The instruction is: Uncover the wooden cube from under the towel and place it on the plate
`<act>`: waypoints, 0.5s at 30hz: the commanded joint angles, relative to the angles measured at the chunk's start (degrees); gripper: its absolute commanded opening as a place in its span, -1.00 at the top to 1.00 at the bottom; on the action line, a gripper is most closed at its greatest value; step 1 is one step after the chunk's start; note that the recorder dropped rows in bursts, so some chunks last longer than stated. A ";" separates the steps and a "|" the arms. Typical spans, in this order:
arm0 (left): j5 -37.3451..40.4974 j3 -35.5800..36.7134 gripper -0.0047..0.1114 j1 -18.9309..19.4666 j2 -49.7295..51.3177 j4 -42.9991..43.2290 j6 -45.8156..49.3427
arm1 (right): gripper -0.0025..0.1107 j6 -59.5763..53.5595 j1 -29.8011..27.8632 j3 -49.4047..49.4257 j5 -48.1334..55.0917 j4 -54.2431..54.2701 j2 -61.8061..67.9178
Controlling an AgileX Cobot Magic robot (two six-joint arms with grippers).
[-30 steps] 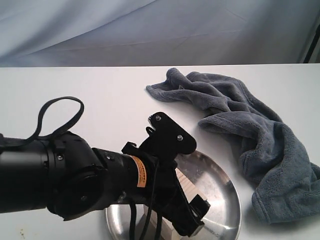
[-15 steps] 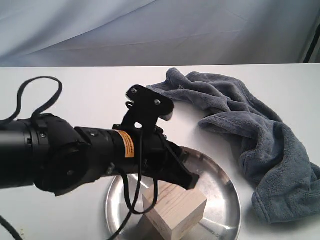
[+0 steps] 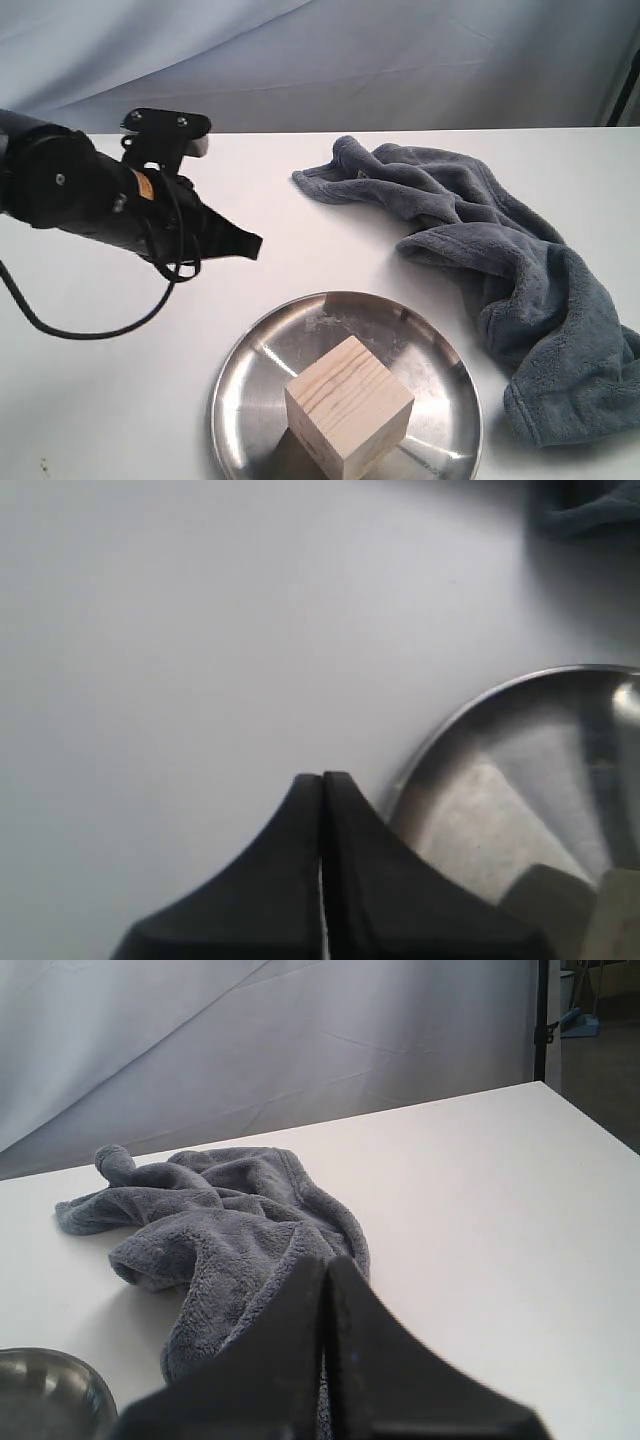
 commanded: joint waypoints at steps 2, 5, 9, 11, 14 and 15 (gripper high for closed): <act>7.42 -0.31 0.92 6.43 -0.44 3.91 -0.08 | 0.90 0.23 0.00 0.15 0.68 0.28 -0.37; 12.89 -0.31 0.92 9.58 -0.44 4.75 -0.08 | 0.90 0.23 0.00 0.15 0.68 0.28 -0.37; 18.52 -0.31 0.92 14.47 -0.55 4.75 -0.53 | 0.90 0.23 0.00 0.15 0.68 0.28 -0.37; 21.21 -0.31 0.92 16.90 -0.55 4.75 -0.54 | 0.90 0.23 0.00 0.15 0.68 0.28 -0.37; 26.18 -0.07 0.92 20.59 -0.55 4.75 -0.64 | 0.90 0.23 0.00 0.15 0.68 0.28 -0.37; 27.81 0.21 0.92 21.80 -0.64 4.75 -0.64 | 0.90 0.23 0.00 0.15 0.68 0.28 -0.37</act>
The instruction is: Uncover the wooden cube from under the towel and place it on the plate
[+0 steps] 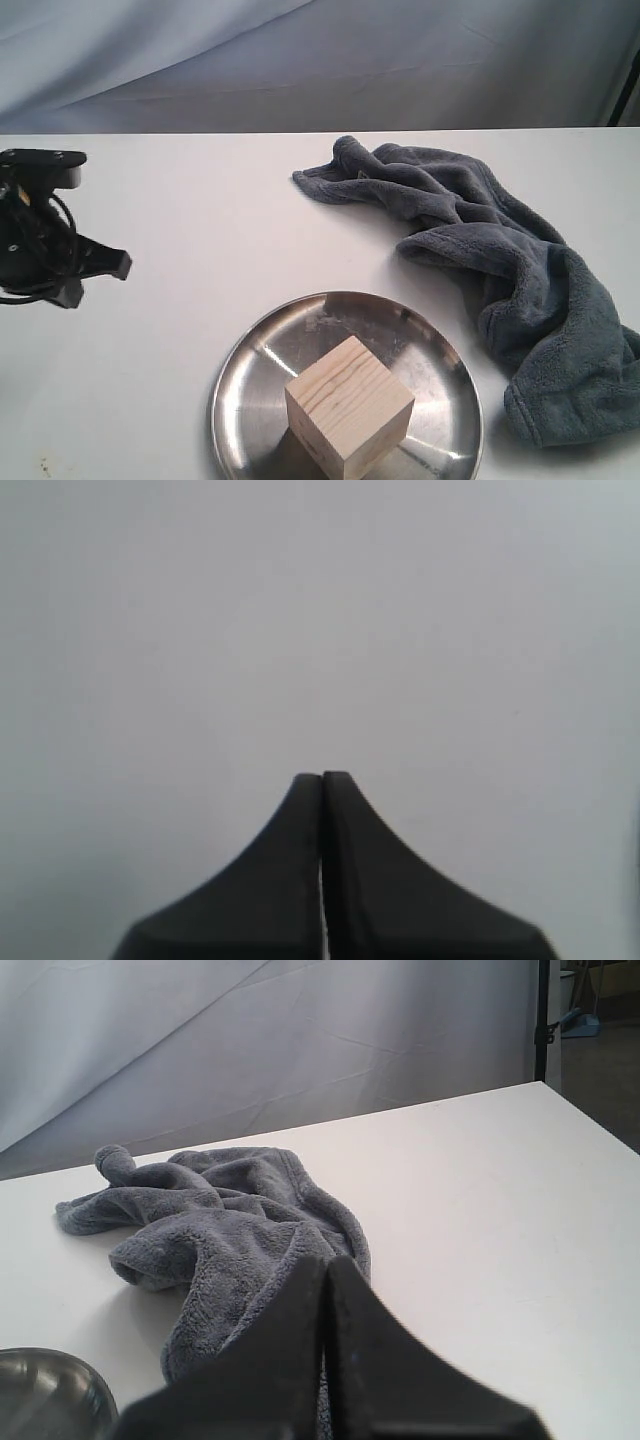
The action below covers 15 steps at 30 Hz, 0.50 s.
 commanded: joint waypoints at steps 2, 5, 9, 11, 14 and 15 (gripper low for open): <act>6.87 1.50 0.92 6.00 -1.70 0.43 -0.64 | 0.90 0.23 0.00 0.15 0.68 0.28 -0.37; 5.84 4.76 0.92 9.57 -4.69 0.43 -0.64 | 0.90 0.23 0.00 0.15 0.68 0.28 -0.37; 4.80 9.79 0.92 14.49 -9.90 0.43 -0.52 | 0.90 0.23 0.00 0.15 0.68 0.28 -0.37; 4.30 11.97 0.92 16.71 -13.23 -0.41 -0.39 | 0.90 0.23 0.00 0.15 0.68 0.28 -0.37; 2.42 14.78 0.92 18.18 -18.97 -0.41 0.25 | 0.90 0.23 0.00 0.15 0.68 0.28 -0.37; 2.15 15.55 0.92 18.18 -20.63 -0.41 0.43 | 0.90 0.23 0.00 0.15 0.68 0.28 -0.37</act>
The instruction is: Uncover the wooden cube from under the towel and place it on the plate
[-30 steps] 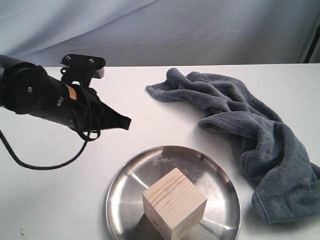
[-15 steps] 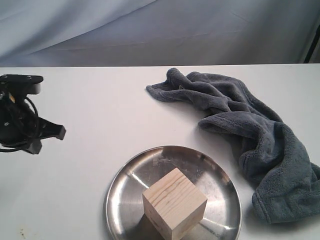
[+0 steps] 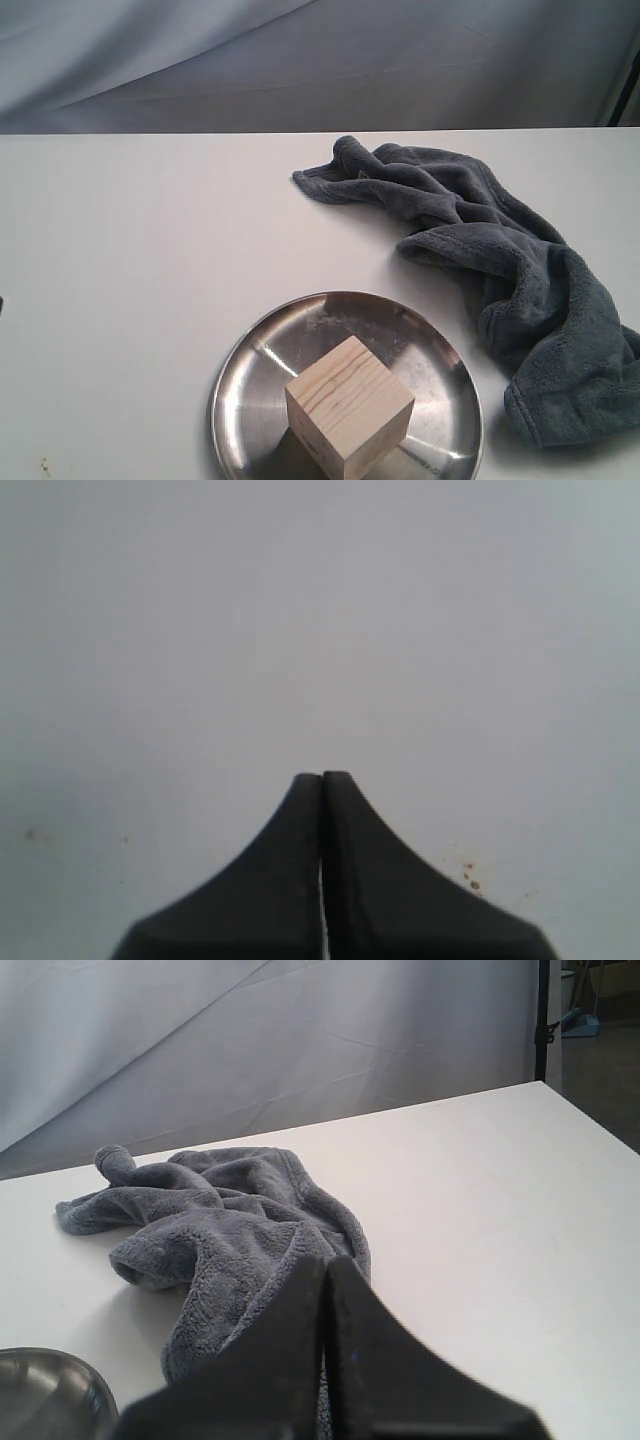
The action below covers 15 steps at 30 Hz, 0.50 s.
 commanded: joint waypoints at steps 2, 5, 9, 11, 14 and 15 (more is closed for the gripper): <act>-3.20 4.79 0.92 1.04 -10.79 -1.43 1.84 | 0.90 0.23 0.00 0.15 0.68 0.28 -0.37; -4.71 7.00 0.92 1.04 -17.48 -2.46 2.38 | 0.90 0.23 0.00 0.15 0.68 0.28 -0.37; -6.12 9.05 0.92 0.94 -27.34 -5.71 5.98 | 0.90 0.23 0.00 0.15 0.68 0.28 -0.37; -6.12 9.80 0.92 0.94 -32.42 -7.76 8.66 | 0.90 0.23 0.00 0.15 0.68 0.28 -0.37; -6.34 10.49 0.92 0.94 -39.61 -8.67 9.49 | 0.90 0.23 0.00 0.15 0.68 0.28 -0.37; -6.52 10.65 0.92 0.94 -41.59 -8.71 9.49 | 0.90 0.23 0.00 0.15 0.68 0.28 -0.37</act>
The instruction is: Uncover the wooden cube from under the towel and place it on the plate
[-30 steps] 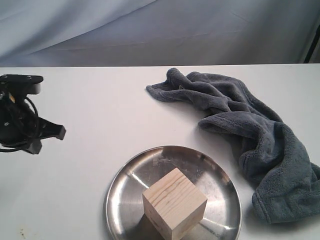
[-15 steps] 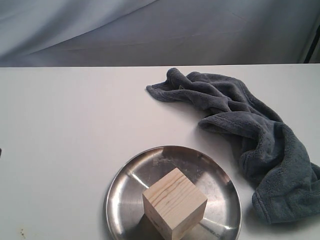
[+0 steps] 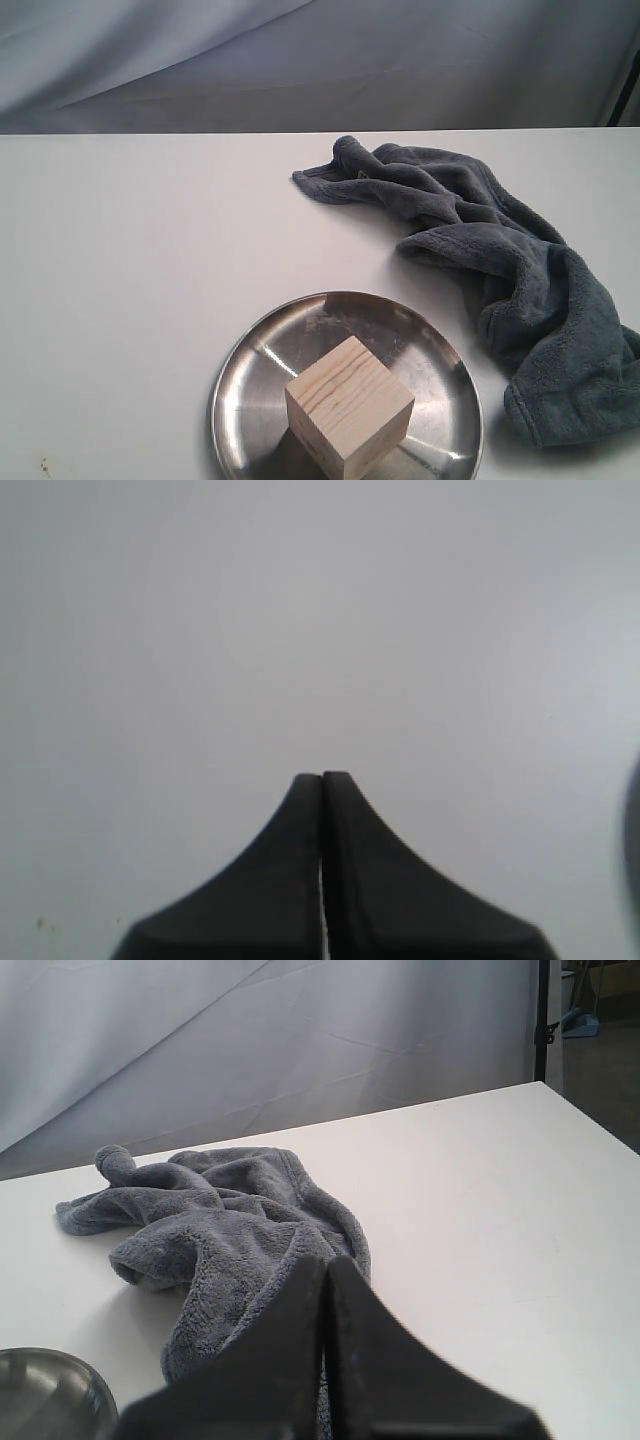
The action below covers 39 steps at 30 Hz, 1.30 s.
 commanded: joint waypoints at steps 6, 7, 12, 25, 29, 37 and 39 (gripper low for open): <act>-3.82 3.79 0.92 -0.01 -23.25 -1.67 1.76 | 0.90 0.23 0.00 0.15 0.68 0.28 -0.37; -5.06 5.15 0.92 -0.01 -26.57 -1.67 2.31 | 0.90 0.23 0.00 0.15 0.68 0.28 -0.37; -12.22 6.53 0.92 -0.01 -36.64 -3.62 2.38 | 0.90 0.23 0.00 0.15 0.68 0.28 -0.37; -14.83 6.37 0.92 -0.27 -46.20 -6.04 2.78 | 0.90 0.23 0.00 0.15 0.68 0.28 -0.37; -16.08 9.40 0.92 -0.27 -46.20 -0.60 2.78 | 0.90 0.23 0.00 0.15 0.68 0.28 -0.37; -24.16 19.00 0.92 -0.27 -46.20 -0.12 2.30 | 0.90 0.23 0.00 0.15 0.68 0.28 -0.37; -27.85 21.88 0.92 -0.27 -46.20 -1.13 2.17 | 0.90 0.23 0.00 0.15 0.68 0.28 -0.37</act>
